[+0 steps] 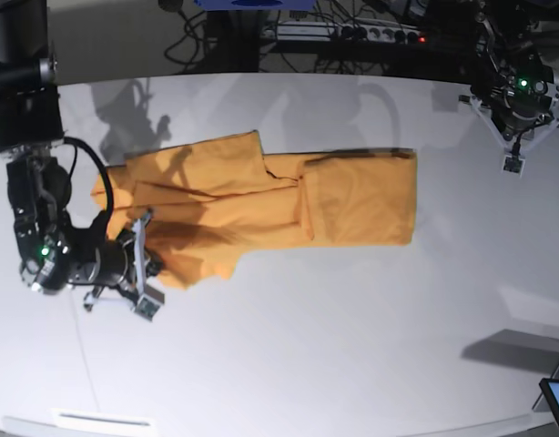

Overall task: Fold the T-shirt properly
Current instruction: 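Lift the sleeve end with the right gripper and pull it up, then fold the lifted sleeve end over toward the folded hem with the right gripper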

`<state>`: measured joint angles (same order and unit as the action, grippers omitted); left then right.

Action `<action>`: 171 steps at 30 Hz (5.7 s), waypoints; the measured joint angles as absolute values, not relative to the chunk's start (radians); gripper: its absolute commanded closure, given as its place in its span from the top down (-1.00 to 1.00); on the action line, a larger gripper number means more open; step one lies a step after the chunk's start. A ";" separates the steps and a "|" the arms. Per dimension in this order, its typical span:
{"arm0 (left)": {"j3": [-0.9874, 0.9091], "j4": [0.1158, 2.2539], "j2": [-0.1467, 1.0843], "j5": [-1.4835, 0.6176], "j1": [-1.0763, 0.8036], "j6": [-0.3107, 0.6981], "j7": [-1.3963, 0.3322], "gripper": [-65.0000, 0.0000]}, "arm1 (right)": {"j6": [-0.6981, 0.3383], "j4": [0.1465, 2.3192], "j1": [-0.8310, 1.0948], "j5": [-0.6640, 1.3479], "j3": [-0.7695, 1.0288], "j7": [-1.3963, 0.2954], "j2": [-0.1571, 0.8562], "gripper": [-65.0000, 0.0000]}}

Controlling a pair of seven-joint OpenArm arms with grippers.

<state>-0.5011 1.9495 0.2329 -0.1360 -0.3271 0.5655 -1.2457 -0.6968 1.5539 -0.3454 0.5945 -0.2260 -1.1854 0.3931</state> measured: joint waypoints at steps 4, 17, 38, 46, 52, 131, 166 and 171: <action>-0.501 1.950 0.233 -0.135 -0.327 0.566 -1.246 -1.00 | -0.697 1.553 -0.313 0.590 -0.226 -1.192 0.388 -1.00; -0.501 1.950 0.233 -0.136 -0.327 0.566 -1.246 -1.00 | -0.696 1.548 -0.257 0.592 -0.223 -1.185 0.322 -0.97; -0.501 1.950 0.233 -0.136 -0.324 0.566 -1.246 -1.00 | -0.579 1.676 -0.208 0.581 -0.144 -1.233 0.329 0.07; -0.501 1.950 0.233 -0.135 -0.324 0.566 -1.246 -1.00 | -0.582 1.700 -0.311 0.590 -0.142 -1.275 0.292 0.07; -0.501 1.950 0.233 -0.135 -0.325 0.566 -1.246 -1.00 | -0.586 1.559 -0.380 0.593 -0.149 -1.281 0.214 0.07; -0.501 1.949 0.233 -0.135 -0.335 0.566 -1.246 -1.00 | -0.583 1.265 -0.479 0.587 -0.146 -1.200 0.151 -1.00; -0.501 1.949 0.233 -0.135 -0.327 0.566 -1.245 -1.00 | -0.584 1.692 -0.249 0.611 -0.085 -1.337 0.150 -1.00; -0.501 1.948 0.233 -0.135 -0.327 0.566 -1.246 -1.00 | -0.582 1.697 -0.210 0.734 -0.085 -1.337 0.151 -1.00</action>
<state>-0.5011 1.9484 0.2329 -0.1352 -0.3275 0.5655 -1.2457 -0.5823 1.6974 -0.2104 0.7341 -0.0853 -1.3373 0.1509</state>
